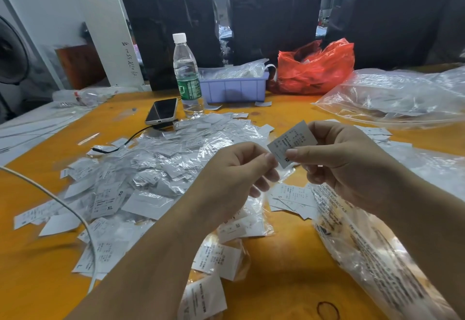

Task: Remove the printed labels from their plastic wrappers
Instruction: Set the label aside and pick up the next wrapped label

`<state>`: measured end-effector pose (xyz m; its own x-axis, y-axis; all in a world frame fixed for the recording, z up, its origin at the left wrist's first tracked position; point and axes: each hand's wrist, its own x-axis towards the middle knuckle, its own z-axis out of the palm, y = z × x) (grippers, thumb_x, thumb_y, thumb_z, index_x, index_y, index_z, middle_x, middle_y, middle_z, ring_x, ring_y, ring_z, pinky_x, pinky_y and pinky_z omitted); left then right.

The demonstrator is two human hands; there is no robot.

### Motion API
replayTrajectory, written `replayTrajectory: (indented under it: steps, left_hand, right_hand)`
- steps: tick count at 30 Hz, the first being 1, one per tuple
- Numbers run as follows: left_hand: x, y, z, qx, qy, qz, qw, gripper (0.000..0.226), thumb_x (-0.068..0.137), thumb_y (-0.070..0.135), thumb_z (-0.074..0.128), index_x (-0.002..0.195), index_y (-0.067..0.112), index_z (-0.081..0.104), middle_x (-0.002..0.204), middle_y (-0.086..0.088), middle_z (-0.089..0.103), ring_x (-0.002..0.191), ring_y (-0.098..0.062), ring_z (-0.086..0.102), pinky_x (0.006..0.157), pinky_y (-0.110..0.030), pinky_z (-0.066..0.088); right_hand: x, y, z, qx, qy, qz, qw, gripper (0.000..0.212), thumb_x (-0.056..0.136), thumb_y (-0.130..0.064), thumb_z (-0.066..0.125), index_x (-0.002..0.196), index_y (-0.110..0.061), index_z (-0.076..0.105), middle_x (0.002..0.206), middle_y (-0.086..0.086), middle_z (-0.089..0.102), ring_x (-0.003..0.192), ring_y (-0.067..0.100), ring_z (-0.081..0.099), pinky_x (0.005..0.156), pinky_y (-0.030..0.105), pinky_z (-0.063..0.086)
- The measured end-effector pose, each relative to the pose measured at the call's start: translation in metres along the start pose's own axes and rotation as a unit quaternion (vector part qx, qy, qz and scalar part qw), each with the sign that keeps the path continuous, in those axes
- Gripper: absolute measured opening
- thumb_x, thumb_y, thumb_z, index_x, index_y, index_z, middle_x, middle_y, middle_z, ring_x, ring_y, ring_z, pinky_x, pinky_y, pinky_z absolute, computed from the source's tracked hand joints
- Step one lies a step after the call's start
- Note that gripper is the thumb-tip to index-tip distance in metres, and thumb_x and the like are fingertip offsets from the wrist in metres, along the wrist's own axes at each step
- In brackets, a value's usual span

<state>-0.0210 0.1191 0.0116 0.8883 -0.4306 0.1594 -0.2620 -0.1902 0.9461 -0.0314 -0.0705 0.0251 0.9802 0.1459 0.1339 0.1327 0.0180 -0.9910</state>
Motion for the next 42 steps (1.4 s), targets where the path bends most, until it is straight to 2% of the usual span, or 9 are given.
replayTrajectory:
  steps: [6, 13, 18, 22, 26, 29, 37, 40, 42]
  left_hand:
    - [0.000, 0.000, -0.001, -0.016, -0.007, 0.003, 1.000, 0.015, 0.095, 0.020, 0.058, 0.089, 0.010, 0.067, 0.075, 0.001, 0.070, 0.068, -0.010, 0.061, 0.065, -0.025, 0.051]
    - [0.001, 0.001, -0.001, -0.022, -0.011, -0.003, 1.000, 0.017, 0.092, 0.023, 0.062, 0.093, 0.007, 0.067, 0.074, 0.001, 0.070, 0.067, -0.010, 0.061, 0.064, -0.025, 0.052]
    - [0.001, 0.001, -0.001, -0.010, -0.028, -0.006, 1.000, 0.015, 0.092, 0.023, 0.062, 0.091, 0.008, 0.067, 0.076, 0.001, 0.070, 0.069, -0.011, 0.062, 0.067, -0.027, 0.052]
    - [0.000, 0.001, -0.001, -0.005, -0.040, -0.002, 0.999, 0.020, 0.086, 0.030, 0.065, 0.086, 0.010, 0.065, 0.075, 0.001, 0.070, 0.069, -0.011, 0.062, 0.067, -0.026, 0.052]
    - [0.000, 0.000, -0.001, 0.002, -0.039, -0.002, 0.999, 0.036, 0.075, 0.038, 0.067, 0.090, 0.005, 0.066, 0.075, 0.000, 0.070, 0.070, -0.013, 0.063, 0.067, -0.027, 0.052]
    - [0.000, 0.000, -0.001, 0.005, -0.036, -0.006, 0.999, 0.038, 0.073, 0.040, 0.068, 0.091, 0.006, 0.067, 0.075, 0.001, 0.070, 0.070, -0.012, 0.063, 0.066, -0.026, 0.052]
    - [-0.001, 0.003, -0.002, -0.028, -0.018, -0.007, 0.999, 0.027, 0.073, 0.033, 0.073, 0.084, 0.010, 0.065, 0.074, -0.002, 0.070, 0.067, -0.013, 0.062, 0.065, -0.026, 0.051]
    - [-0.002, 0.003, -0.002, -0.032, -0.026, -0.004, 0.999, 0.021, 0.076, 0.030, 0.076, 0.082, 0.013, 0.065, 0.073, -0.001, 0.070, 0.067, -0.013, 0.061, 0.066, -0.027, 0.051]
    - [-0.002, 0.002, -0.002, -0.030, -0.034, -0.005, 0.999, 0.021, 0.076, 0.030, 0.077, 0.081, 0.014, 0.065, 0.073, -0.001, 0.070, 0.067, -0.013, 0.061, 0.067, -0.028, 0.051]
  right_hand:
    - [0.001, -0.001, -0.003, -0.030, -0.005, -0.009, 0.999, 0.014, 0.070, 0.001, 0.074, 0.075, -0.012, 0.071, 0.058, 0.003, 0.055, 0.048, 0.012, 0.039, 0.044, 0.022, 0.035]
    - [-0.001, -0.003, -0.004, -0.044, -0.047, -0.001, 0.998, 0.019, 0.080, 0.008, 0.064, 0.074, -0.009, 0.072, 0.060, 0.009, 0.044, 0.048, 0.011, 0.037, 0.043, 0.020, 0.033]
    - [0.000, -0.003, -0.005, -0.049, -0.037, -0.003, 0.998, 0.021, 0.082, 0.008, 0.059, 0.072, -0.007, 0.069, 0.057, 0.007, 0.041, 0.048, 0.011, 0.034, 0.043, 0.020, 0.032]
    - [-0.002, -0.003, -0.004, -0.054, -0.047, -0.012, 0.997, 0.011, 0.083, 0.004, 0.063, 0.079, -0.003, 0.070, 0.059, 0.007, 0.046, 0.049, 0.011, 0.037, 0.043, 0.020, 0.033]
    - [-0.001, -0.003, -0.006, -0.057, -0.079, -0.011, 0.995, 0.012, 0.083, 0.004, 0.062, 0.091, 0.001, 0.071, 0.080, 0.015, 0.064, 0.065, 0.017, 0.056, 0.051, 0.024, 0.045]
    - [-0.001, -0.003, -0.005, -0.042, -0.096, -0.008, 0.994, 0.013, 0.085, 0.006, 0.060, 0.092, 0.002, 0.070, 0.076, 0.014, 0.068, 0.062, 0.018, 0.063, 0.049, 0.025, 0.050]
    - [0.002, -0.003, -0.014, -0.081, -0.021, -0.088, 0.993, 0.018, 0.080, 0.010, 0.063, 0.075, -0.007, 0.065, 0.057, 0.007, 0.059, 0.046, 0.016, 0.052, 0.042, 0.025, 0.041]
    - [0.002, -0.008, -0.017, -0.137, -0.020, -0.116, 0.984, 0.004, 0.068, -0.002, 0.063, 0.070, -0.006, 0.062, 0.058, 0.018, 0.051, 0.049, 0.024, 0.044, 0.045, 0.033, 0.035]
    - [0.000, -0.011, -0.018, -0.155, -0.030, -0.118, 0.980, 0.005, 0.066, -0.005, 0.060, 0.071, -0.006, 0.061, 0.062, 0.028, 0.045, 0.052, 0.027, 0.039, 0.048, 0.037, 0.030]
